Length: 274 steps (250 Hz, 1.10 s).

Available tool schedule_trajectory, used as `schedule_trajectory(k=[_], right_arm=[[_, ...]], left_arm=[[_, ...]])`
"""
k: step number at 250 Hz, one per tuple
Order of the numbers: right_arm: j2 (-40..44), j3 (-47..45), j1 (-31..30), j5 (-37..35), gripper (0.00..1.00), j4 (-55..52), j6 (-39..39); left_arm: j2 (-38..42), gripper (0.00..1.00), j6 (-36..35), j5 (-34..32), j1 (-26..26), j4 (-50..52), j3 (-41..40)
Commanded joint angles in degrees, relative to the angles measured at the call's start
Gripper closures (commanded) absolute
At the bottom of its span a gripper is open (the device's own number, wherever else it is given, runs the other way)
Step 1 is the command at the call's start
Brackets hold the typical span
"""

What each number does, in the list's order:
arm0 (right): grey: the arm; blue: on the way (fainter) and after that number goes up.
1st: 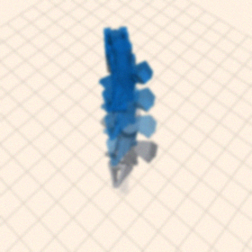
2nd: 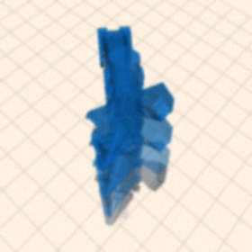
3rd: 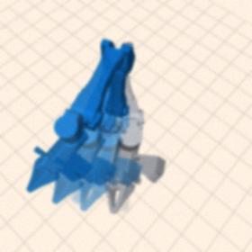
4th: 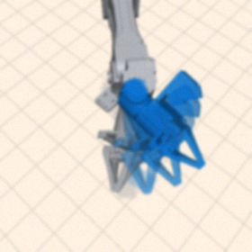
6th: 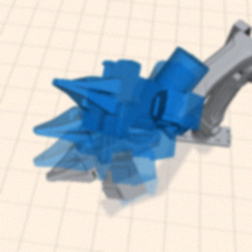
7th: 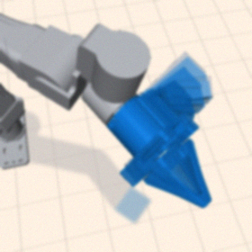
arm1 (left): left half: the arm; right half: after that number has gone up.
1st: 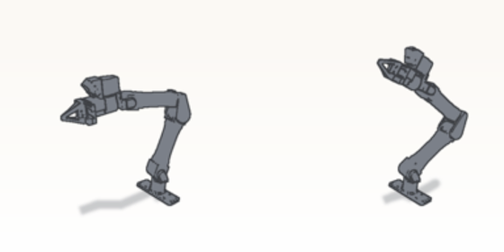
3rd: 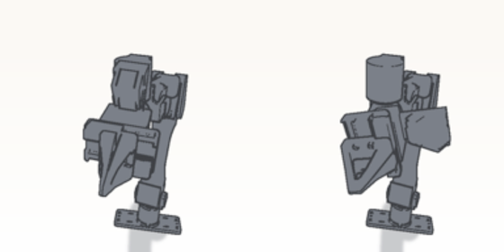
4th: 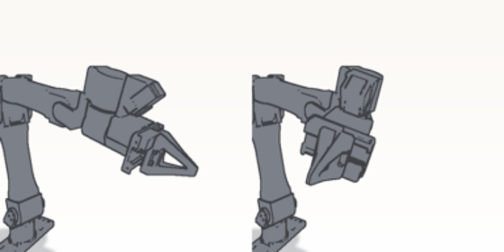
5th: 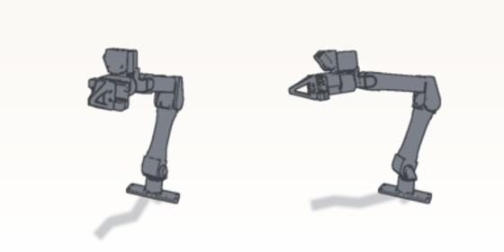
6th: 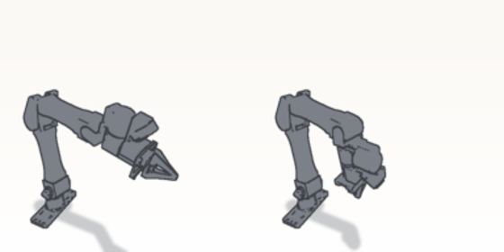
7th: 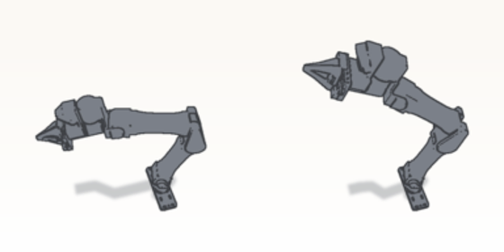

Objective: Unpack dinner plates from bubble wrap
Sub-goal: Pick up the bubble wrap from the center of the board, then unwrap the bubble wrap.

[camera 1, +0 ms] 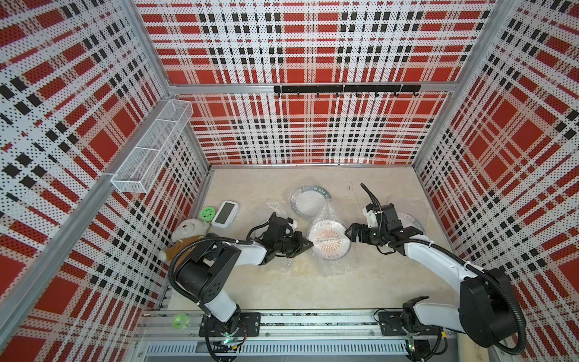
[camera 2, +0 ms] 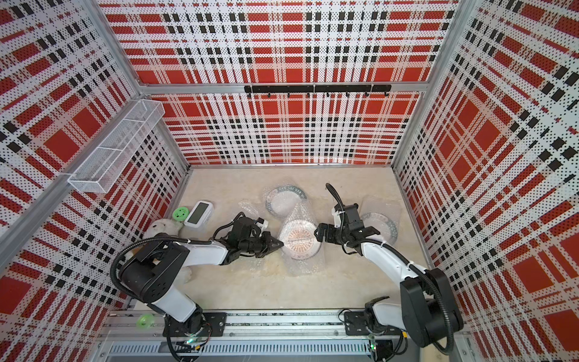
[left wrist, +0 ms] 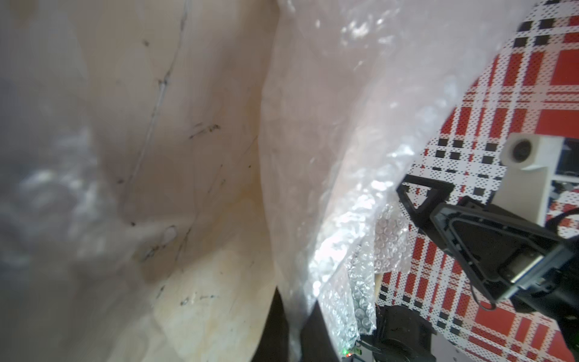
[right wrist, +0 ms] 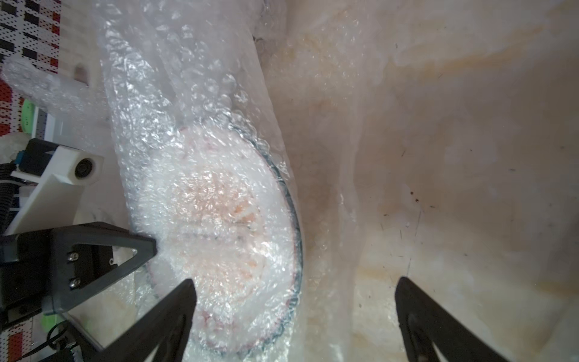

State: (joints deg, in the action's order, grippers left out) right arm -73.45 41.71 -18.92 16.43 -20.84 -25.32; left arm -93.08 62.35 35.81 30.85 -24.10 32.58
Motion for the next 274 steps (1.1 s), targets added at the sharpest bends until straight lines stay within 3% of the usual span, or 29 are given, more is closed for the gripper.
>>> schedule_trajectory(k=[1, 46, 92, 127, 183, 202, 253, 274], right_arm=[[2.32, 2.99, 0.16, 3.64, 0.00, -1.39, 1.58], [7.66, 7.09, 0.19, 6.00, 0.00, -3.78, 0.77], [13.55, 12.25, -0.13, -0.29, 0.00, -10.02, 0.89], [9.84, 12.84, -0.04, -6.53, 0.05, -15.67, 2.27], [5.25, 6.02, 0.00, -0.49, 0.20, -9.63, 1.19], [3.49, 4.23, 0.00, 0.82, 0.28, -7.35, 0.58], [3.75, 1.25, 0.00, 0.54, 0.71, -6.12, 0.15], [5.45, 0.53, -0.03, 0.08, 0.80, -6.56, 0.18]], left_arm=[[3.24, 1.00, 4.17, 5.63, -1.68, -9.13, -0.56], [3.61, 1.00, 8.01, 7.96, -2.91, -15.37, -1.37], [2.37, 1.00, 6.65, 7.35, -2.18, -13.96, -0.55], [0.73, 1.00, 5.96, 7.03, -1.36, -14.05, -0.22], [-0.74, 1.00, 4.11, 5.49, -0.20, -11.59, -0.06], [-0.96, 1.00, 3.98, 4.93, -0.17, -11.49, -0.29], [-1.72, 1.00, 2.79, 3.73, -0.13, -9.79, -0.43], [-2.06, 1.00, 2.42, 3.29, -0.16, -9.28, -0.50]])
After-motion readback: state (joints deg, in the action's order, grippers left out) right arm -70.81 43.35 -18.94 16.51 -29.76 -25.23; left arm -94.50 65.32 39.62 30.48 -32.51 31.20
